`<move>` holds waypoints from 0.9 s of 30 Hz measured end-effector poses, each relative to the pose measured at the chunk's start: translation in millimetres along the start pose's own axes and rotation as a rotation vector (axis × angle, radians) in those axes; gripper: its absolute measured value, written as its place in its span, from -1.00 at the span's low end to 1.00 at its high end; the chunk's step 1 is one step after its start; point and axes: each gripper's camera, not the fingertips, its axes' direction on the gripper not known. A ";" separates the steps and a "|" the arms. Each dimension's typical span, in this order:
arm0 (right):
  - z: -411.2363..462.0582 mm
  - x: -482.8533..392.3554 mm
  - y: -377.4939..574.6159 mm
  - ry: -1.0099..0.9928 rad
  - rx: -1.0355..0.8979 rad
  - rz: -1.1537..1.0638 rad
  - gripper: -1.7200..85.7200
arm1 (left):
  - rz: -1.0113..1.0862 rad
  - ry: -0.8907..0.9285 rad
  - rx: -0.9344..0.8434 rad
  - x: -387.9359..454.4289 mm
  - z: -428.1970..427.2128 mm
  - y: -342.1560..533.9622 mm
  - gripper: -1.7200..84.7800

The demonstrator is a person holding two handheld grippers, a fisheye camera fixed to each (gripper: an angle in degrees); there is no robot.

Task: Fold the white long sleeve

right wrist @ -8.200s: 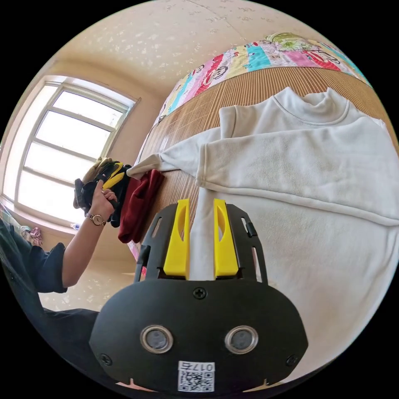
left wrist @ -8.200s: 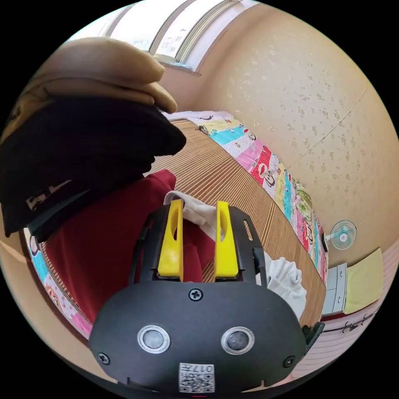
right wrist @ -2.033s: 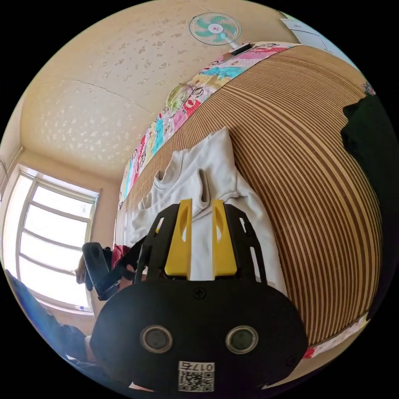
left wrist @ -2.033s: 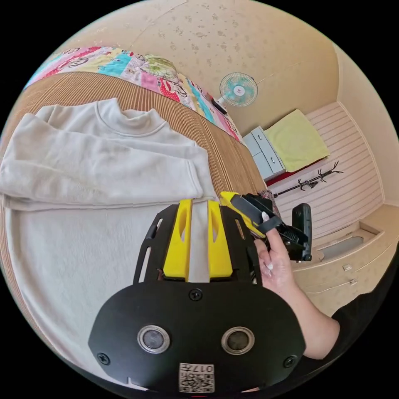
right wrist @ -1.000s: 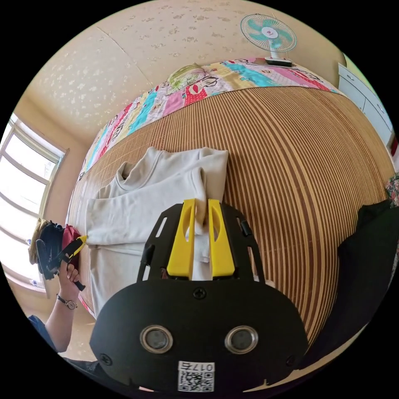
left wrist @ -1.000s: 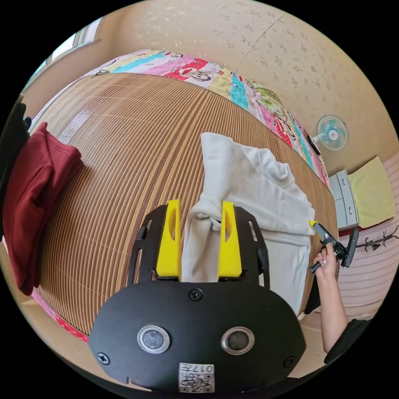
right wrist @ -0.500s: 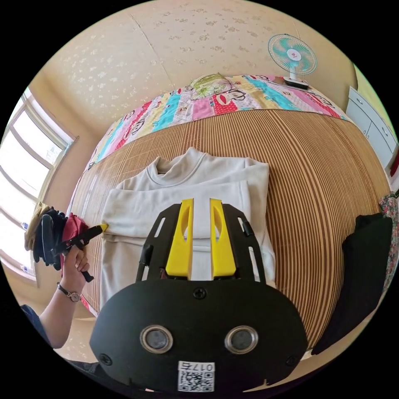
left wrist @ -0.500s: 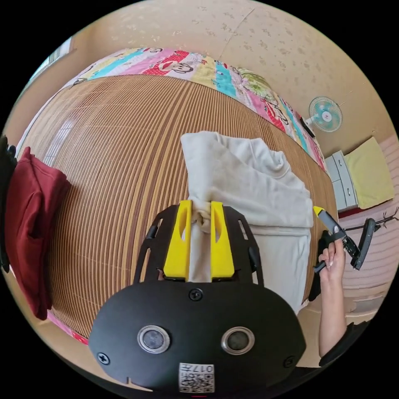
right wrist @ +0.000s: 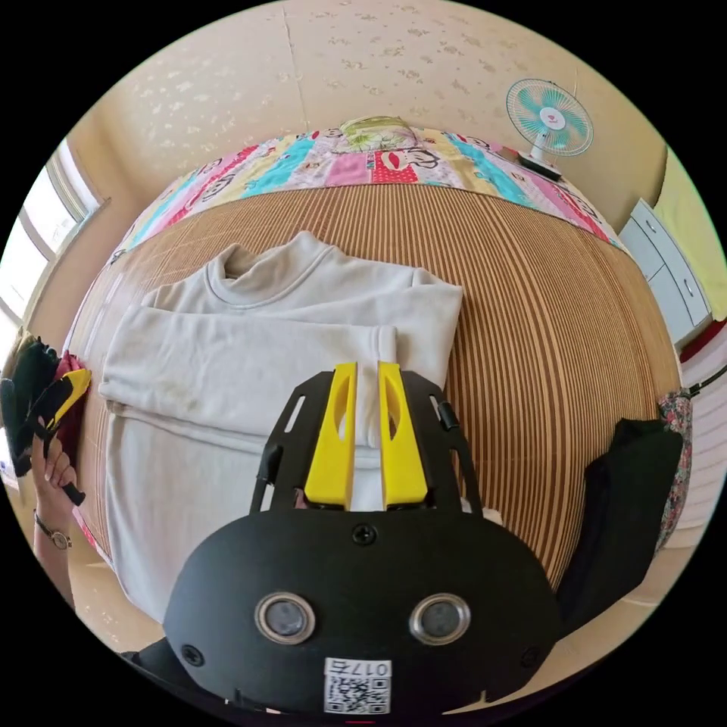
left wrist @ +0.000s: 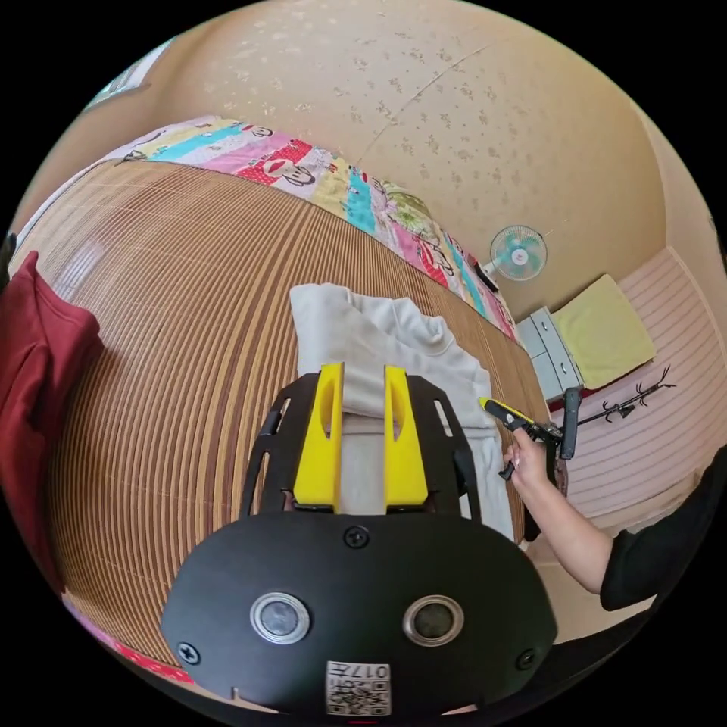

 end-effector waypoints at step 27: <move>-11.6 41.5 -14.9 -0.092 -0.075 0.128 -0.78 | 0.069 -0.364 -0.145 48.0 59.0 -44.9 -0.80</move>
